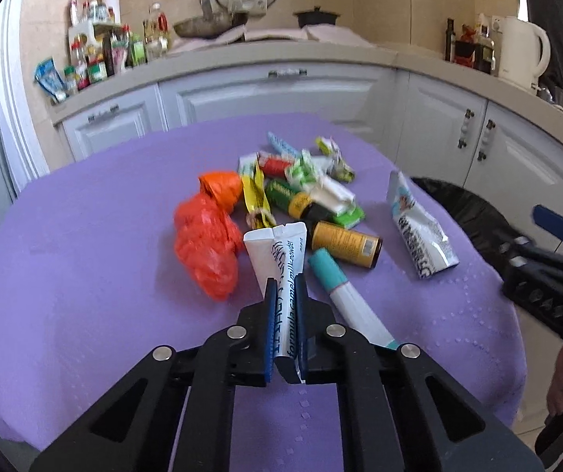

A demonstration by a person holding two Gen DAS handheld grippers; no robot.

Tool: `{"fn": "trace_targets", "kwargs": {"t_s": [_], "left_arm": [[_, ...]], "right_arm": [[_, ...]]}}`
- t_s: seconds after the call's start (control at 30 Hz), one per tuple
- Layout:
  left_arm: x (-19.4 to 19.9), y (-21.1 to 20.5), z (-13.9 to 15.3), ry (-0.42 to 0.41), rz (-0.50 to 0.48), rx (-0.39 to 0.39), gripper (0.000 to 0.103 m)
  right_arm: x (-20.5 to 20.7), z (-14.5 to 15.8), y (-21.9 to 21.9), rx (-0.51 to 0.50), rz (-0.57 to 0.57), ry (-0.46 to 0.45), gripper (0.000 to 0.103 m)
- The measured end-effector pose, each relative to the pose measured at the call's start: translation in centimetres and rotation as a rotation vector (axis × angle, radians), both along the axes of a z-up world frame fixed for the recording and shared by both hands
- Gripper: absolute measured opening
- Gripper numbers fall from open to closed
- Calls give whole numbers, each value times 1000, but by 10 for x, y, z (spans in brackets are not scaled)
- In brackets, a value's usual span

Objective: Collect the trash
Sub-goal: 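Grasp the white tube with the left tool while the right tool grasps a white wrapper, then carry the white tube and wrapper over the black bin and release both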

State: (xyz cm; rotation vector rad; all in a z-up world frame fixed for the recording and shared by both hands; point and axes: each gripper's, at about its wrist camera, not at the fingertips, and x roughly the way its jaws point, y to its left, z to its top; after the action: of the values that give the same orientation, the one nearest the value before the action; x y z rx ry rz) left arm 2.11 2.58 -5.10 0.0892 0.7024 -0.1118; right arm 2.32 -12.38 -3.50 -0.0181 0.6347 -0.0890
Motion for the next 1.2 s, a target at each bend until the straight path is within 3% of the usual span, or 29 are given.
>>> {"fn": "trace_targets", "kwargs": {"t_s": [0.23,0.33,0.53,0.63,0.7,0.77,1.0,1.2], "left_arm": [[6,25,16,-43,84,-25,9],[14,43,17,-30,148,-41,9],[25,75,9,-6,253,-25,9],[28,84,4,6,278,-21,9],[29,86,3,7,285,-15,9],[26,87,2,4,287,-17,9],[21,82,6,-14,295,-18,10],[12,77,23,-92,297,13,10]], "right_arm": [[16,-6,20,-4,64,39,73],[25,-11,26,8,83,71,73],[39,-22,35,11,100,137,61],[43,-28,38,20,119,169,47],[46,-34,41,9,132,192,21],[45,-37,43,3,140,199,13],[40,-34,38,31,137,178,7],[30,-22,23,44,102,124,7]]}}
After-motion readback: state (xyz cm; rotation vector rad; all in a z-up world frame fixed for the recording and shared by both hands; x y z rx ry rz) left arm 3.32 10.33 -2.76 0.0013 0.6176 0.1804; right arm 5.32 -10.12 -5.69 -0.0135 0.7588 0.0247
